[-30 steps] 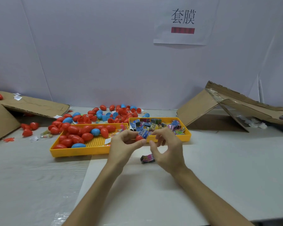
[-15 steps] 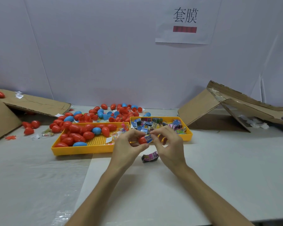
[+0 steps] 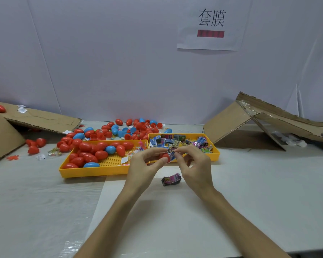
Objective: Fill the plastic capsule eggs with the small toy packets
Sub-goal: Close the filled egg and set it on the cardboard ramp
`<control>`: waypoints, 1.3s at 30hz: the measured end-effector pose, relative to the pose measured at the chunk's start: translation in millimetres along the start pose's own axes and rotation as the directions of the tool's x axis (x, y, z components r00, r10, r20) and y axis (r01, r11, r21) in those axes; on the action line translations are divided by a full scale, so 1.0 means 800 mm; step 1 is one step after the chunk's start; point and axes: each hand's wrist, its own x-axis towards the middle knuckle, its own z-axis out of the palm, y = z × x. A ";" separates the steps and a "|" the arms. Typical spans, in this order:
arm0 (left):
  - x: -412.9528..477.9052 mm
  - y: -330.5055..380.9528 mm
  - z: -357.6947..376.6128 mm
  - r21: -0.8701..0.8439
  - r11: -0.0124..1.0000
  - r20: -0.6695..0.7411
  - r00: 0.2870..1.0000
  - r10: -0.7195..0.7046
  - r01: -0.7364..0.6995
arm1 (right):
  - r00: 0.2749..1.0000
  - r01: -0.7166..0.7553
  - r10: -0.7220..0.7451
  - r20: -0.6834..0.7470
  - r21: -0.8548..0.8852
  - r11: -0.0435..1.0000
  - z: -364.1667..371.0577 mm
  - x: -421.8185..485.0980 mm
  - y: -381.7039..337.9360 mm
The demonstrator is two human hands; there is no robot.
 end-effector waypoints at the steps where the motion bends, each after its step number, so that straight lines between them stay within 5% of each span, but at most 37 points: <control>1: 0.000 -0.001 -0.001 -0.003 1.000 -0.006 1.000 0.003 -0.003 | 1.000 0.000 0.000 -0.004 0.010 1.000 0.000 0.000 0.000; 39: -0.002 0.008 0.000 -0.020 0.999 -0.051 0.998 -0.041 0.040 | 0.999 0.043 -0.043 -0.022 0.001 0.999 0.000 -0.003 -0.002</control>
